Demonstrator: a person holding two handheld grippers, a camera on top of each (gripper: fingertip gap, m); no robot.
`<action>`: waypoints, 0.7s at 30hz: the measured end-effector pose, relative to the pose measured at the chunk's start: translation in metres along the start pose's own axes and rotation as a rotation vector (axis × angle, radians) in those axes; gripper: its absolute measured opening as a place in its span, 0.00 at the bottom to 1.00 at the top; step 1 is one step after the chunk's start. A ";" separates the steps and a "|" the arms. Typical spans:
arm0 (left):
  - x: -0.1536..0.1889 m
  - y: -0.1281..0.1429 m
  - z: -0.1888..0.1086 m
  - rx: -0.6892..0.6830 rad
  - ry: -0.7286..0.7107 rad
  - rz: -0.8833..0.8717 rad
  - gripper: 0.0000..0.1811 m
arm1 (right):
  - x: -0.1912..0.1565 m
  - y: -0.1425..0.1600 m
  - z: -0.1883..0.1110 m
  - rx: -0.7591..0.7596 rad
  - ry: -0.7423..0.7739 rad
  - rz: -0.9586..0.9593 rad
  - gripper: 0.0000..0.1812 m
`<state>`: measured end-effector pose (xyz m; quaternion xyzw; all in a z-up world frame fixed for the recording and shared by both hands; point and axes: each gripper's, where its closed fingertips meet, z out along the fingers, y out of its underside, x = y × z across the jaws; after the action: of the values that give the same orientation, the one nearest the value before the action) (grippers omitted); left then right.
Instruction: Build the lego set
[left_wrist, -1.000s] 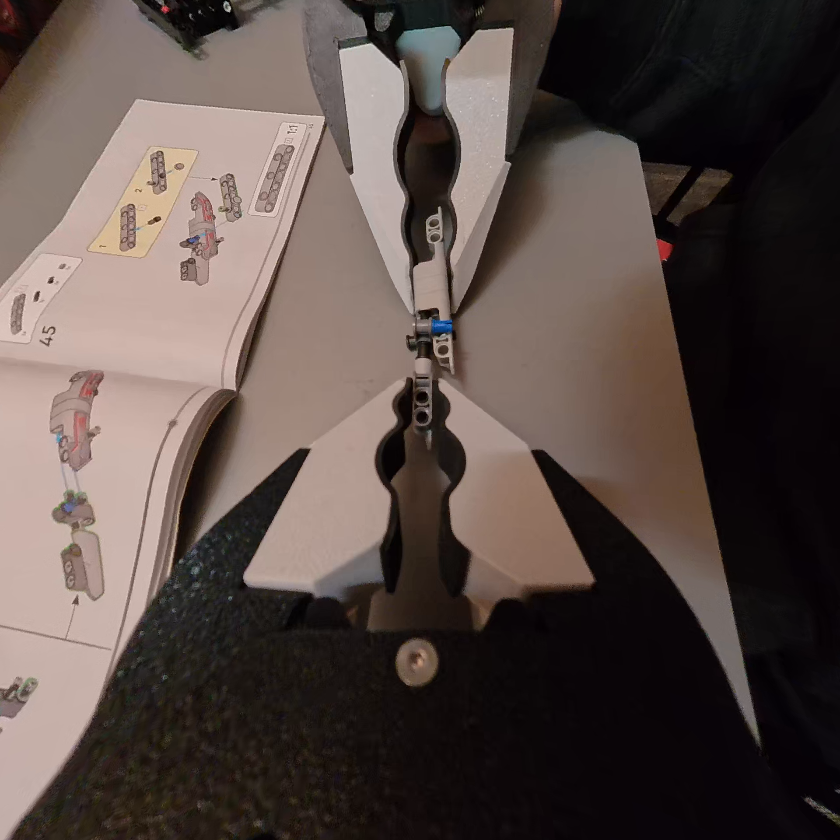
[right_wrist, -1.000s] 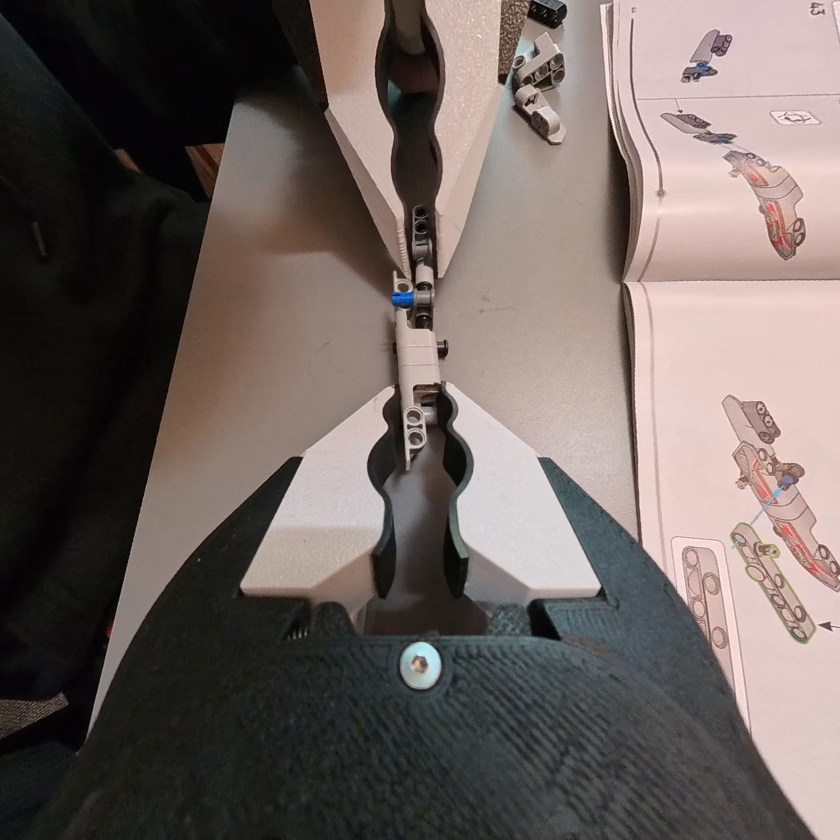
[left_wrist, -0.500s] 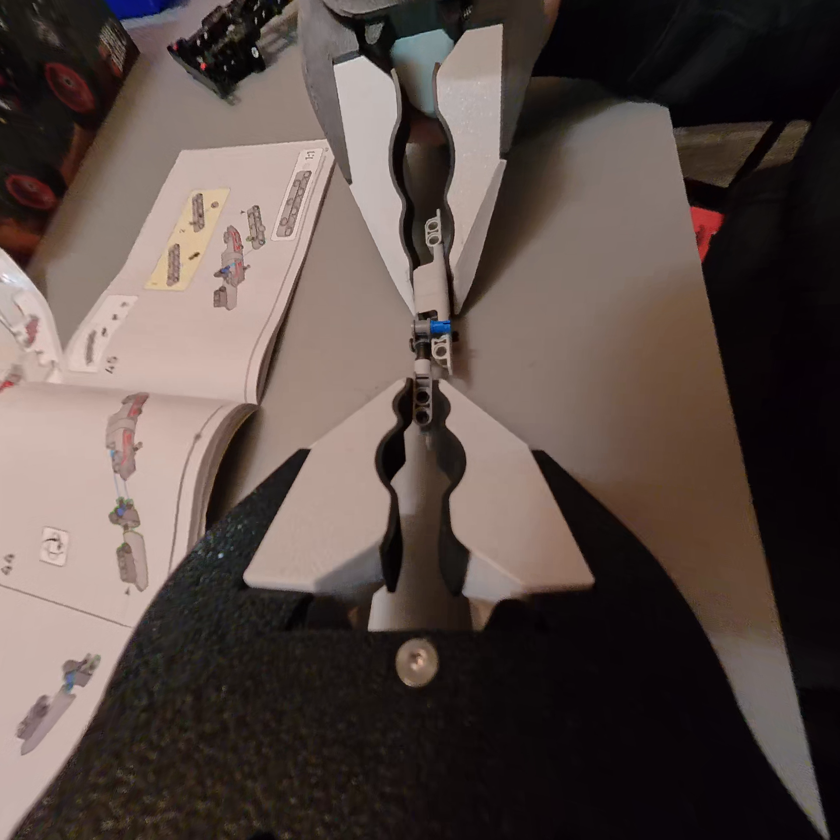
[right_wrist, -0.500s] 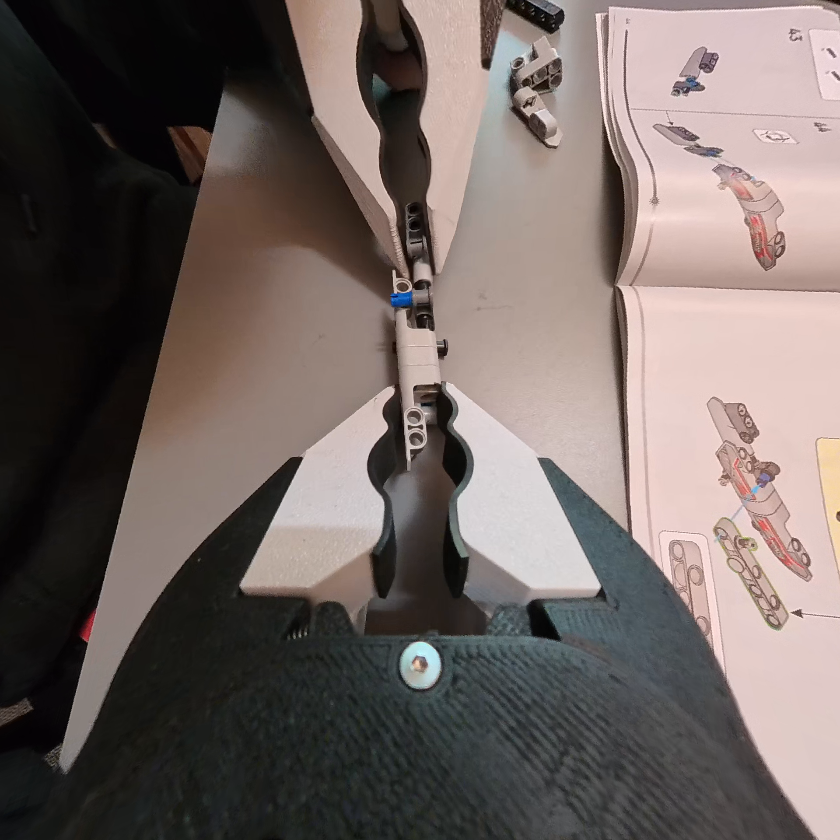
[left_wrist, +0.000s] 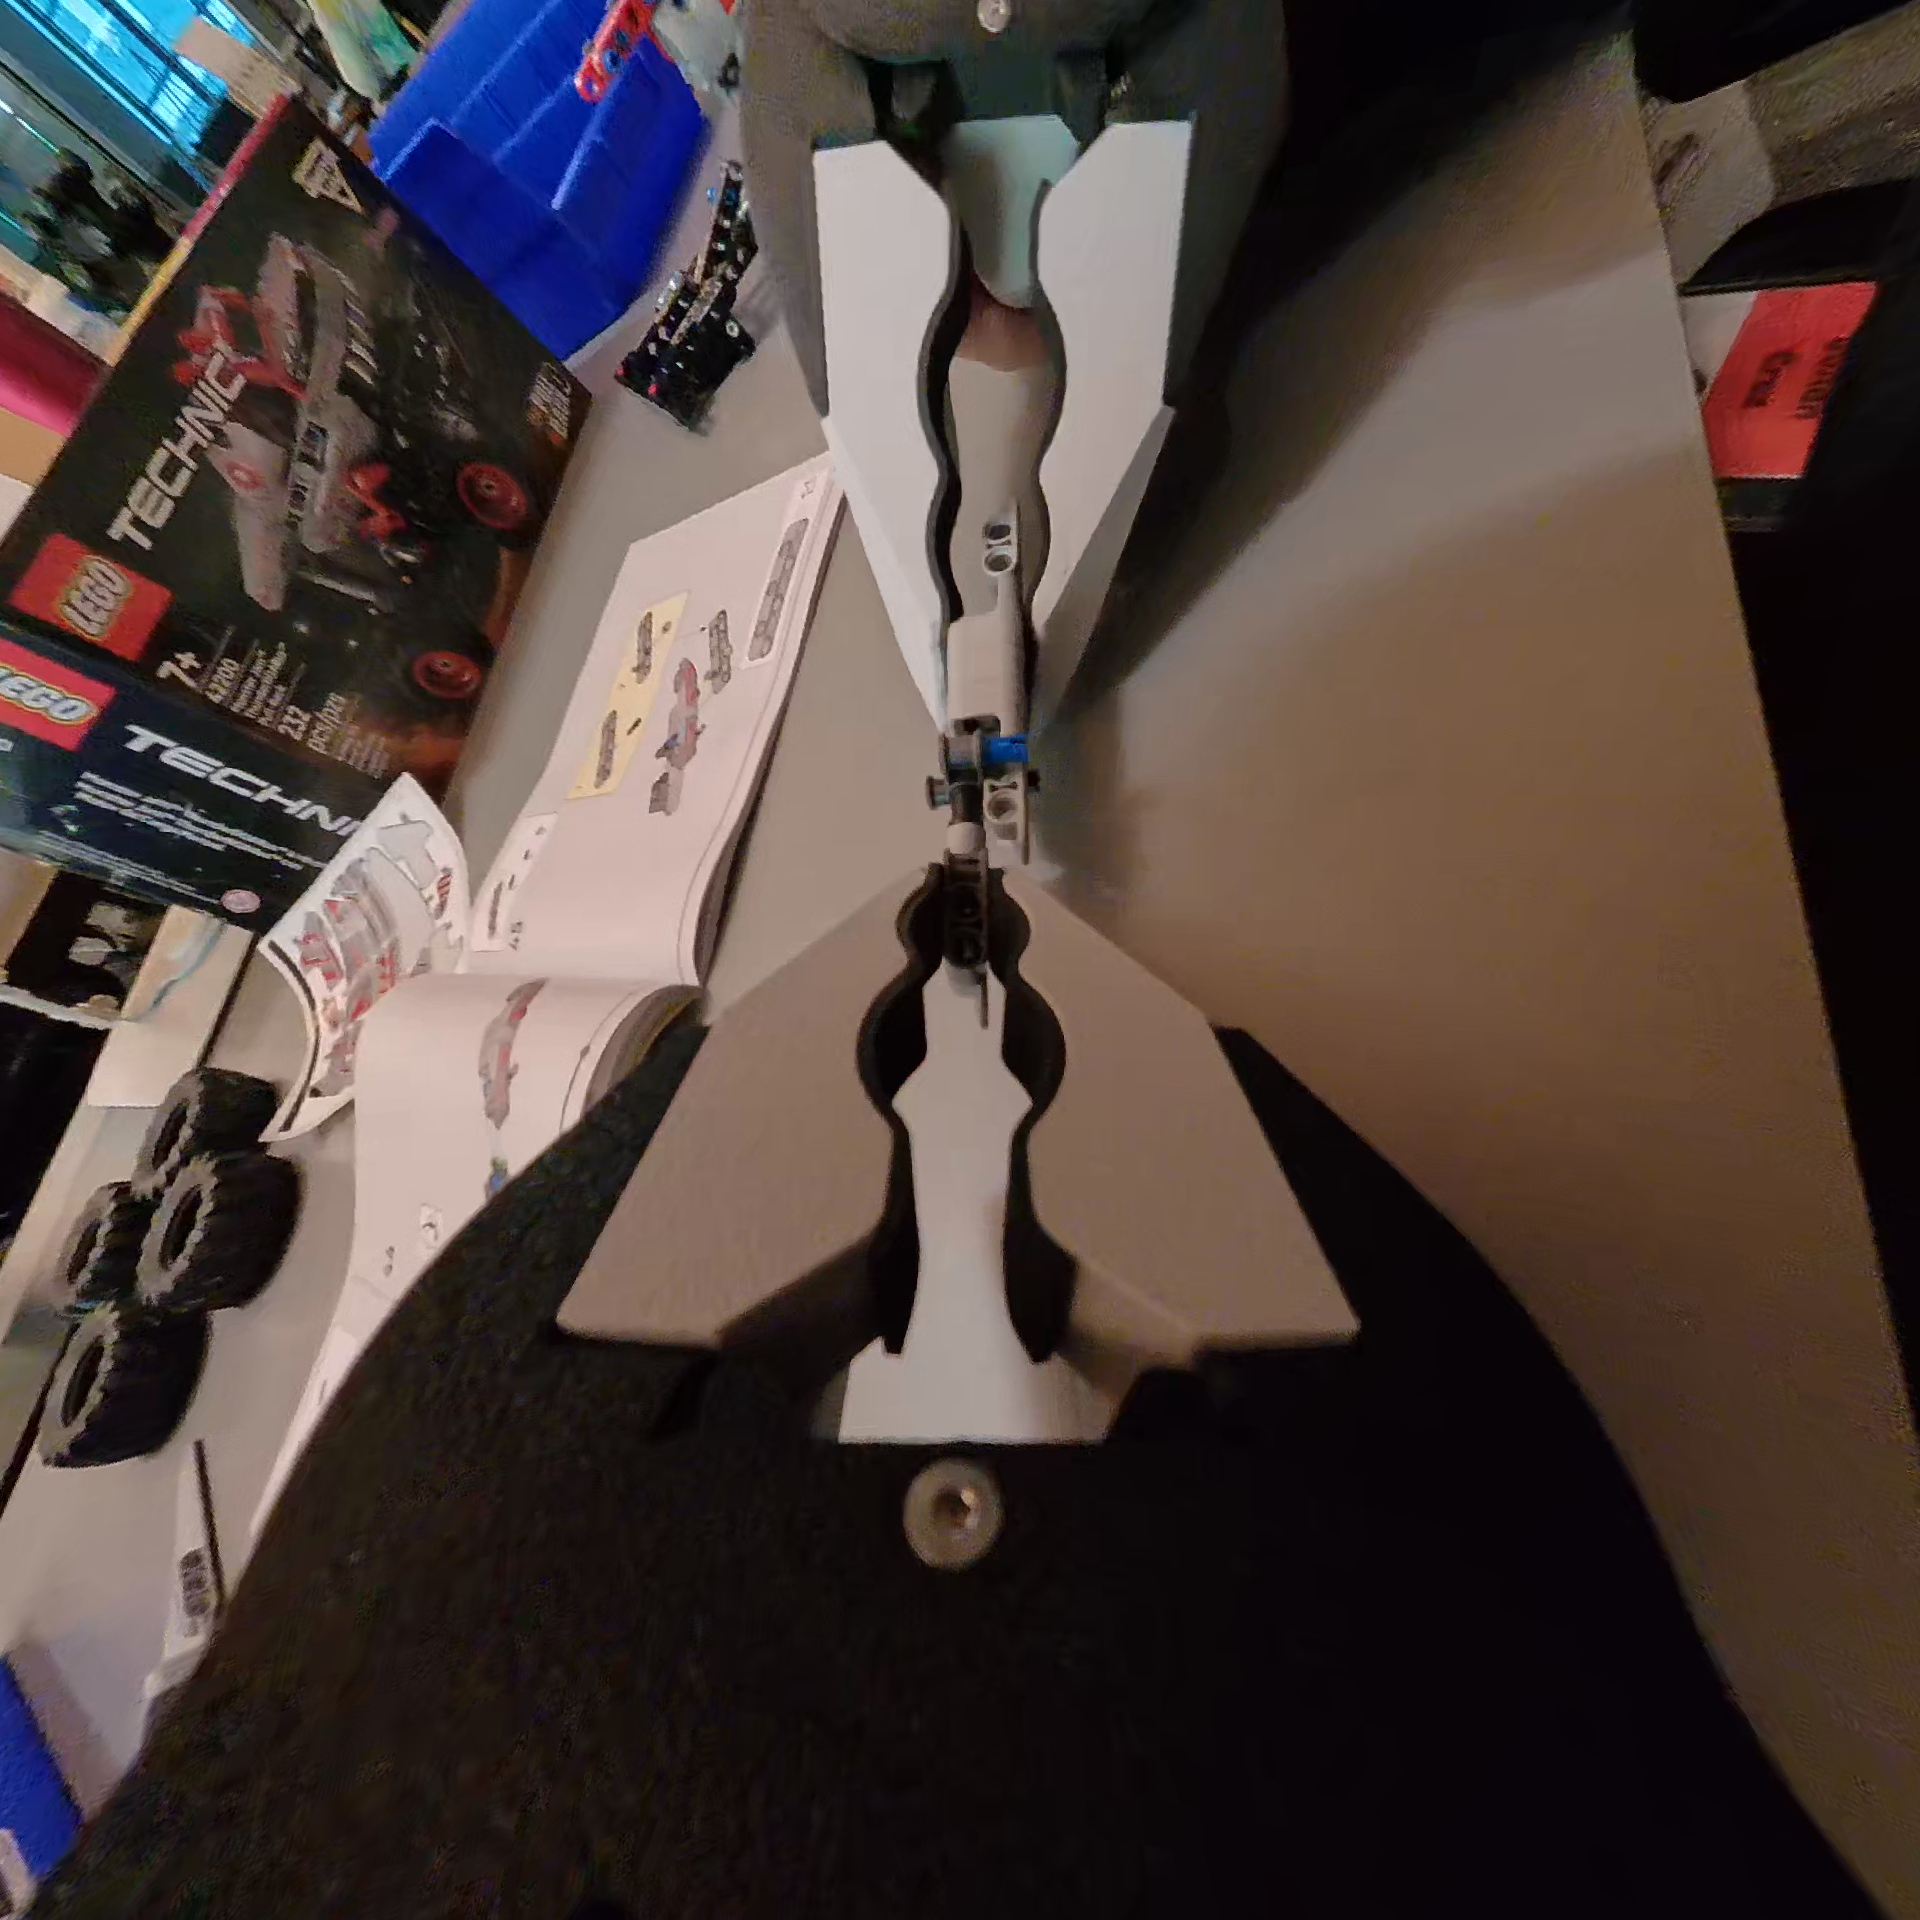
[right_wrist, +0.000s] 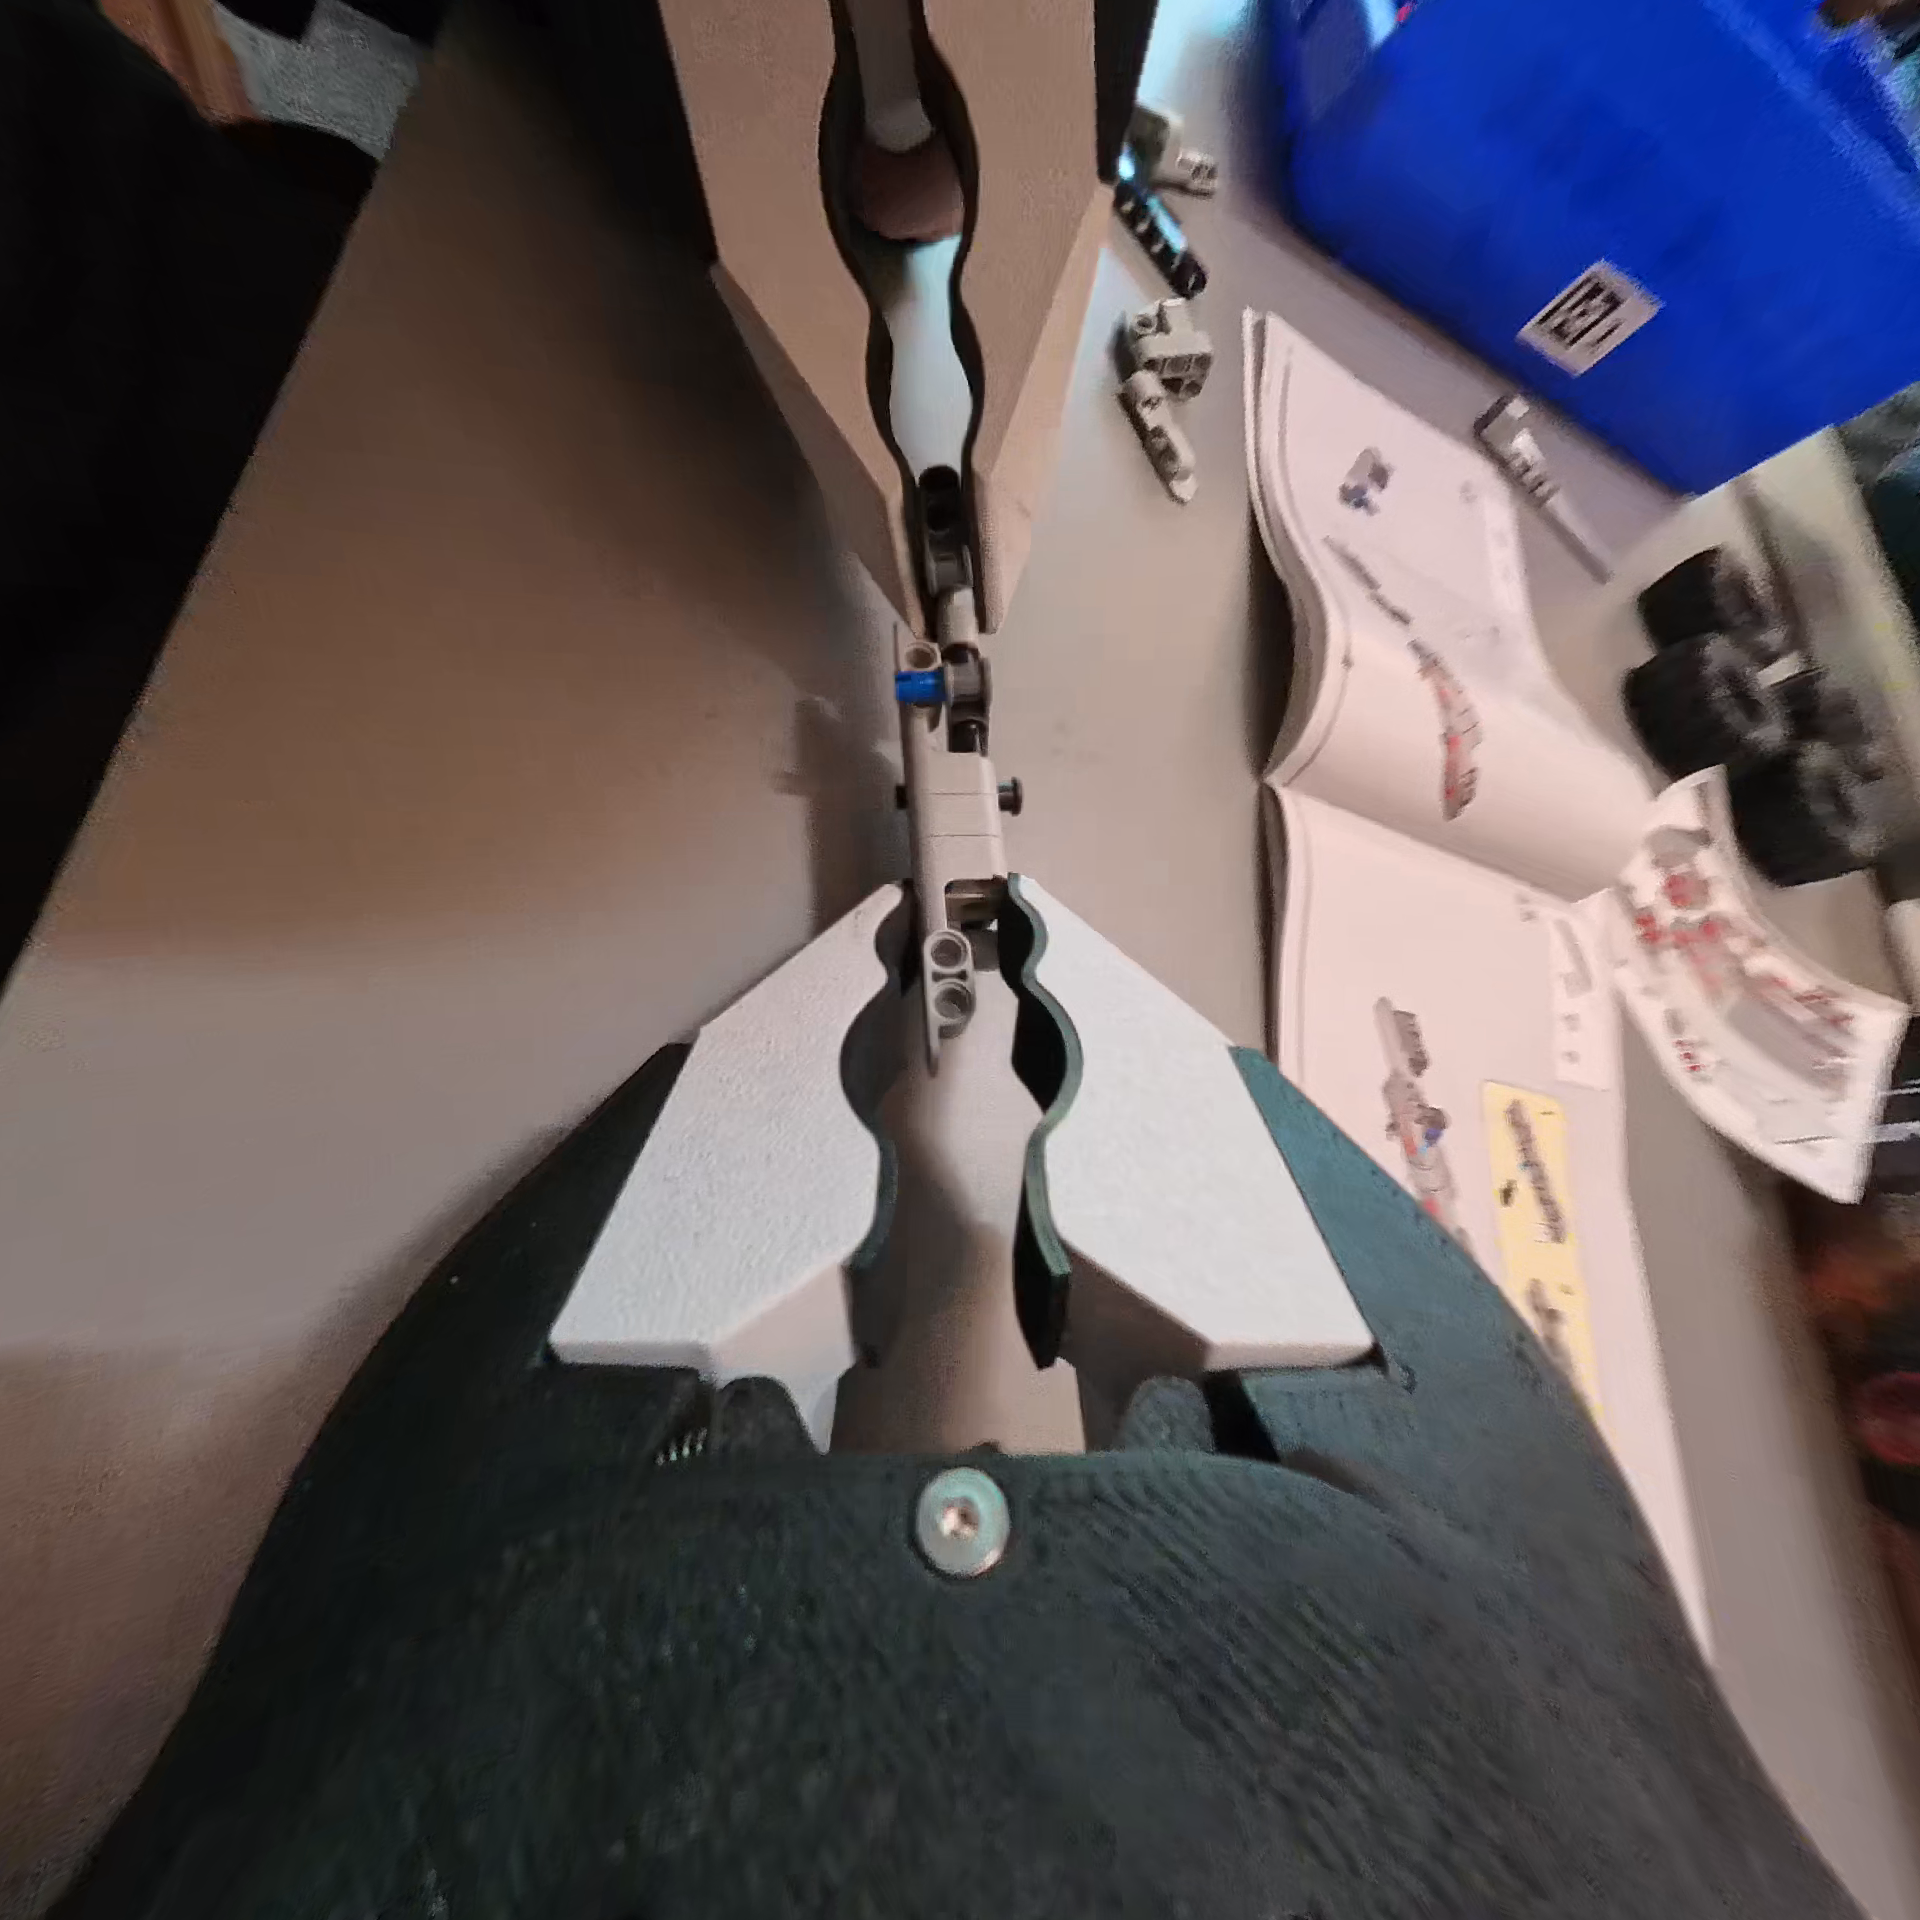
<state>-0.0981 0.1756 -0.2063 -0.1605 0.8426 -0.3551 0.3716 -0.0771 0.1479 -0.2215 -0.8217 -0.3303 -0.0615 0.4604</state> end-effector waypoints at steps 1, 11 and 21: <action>0.000 0.000 0.000 0.001 -0.009 0.012 0.03 | 0.001 0.000 -0.001 0.005 0.028 -0.029 0.08; -0.001 -0.002 0.000 0.028 0.004 0.024 0.02 | 0.004 -0.002 -0.002 0.038 0.060 -0.114 0.08; 0.005 -0.002 -0.002 0.061 0.136 -0.005 0.02 | -0.003 -0.004 -0.001 0.051 0.024 -0.148 0.08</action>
<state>-0.1028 0.1724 -0.2065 -0.1268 0.8543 -0.3916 0.3173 -0.0816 0.1471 -0.2190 -0.7823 -0.3860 -0.0968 0.4791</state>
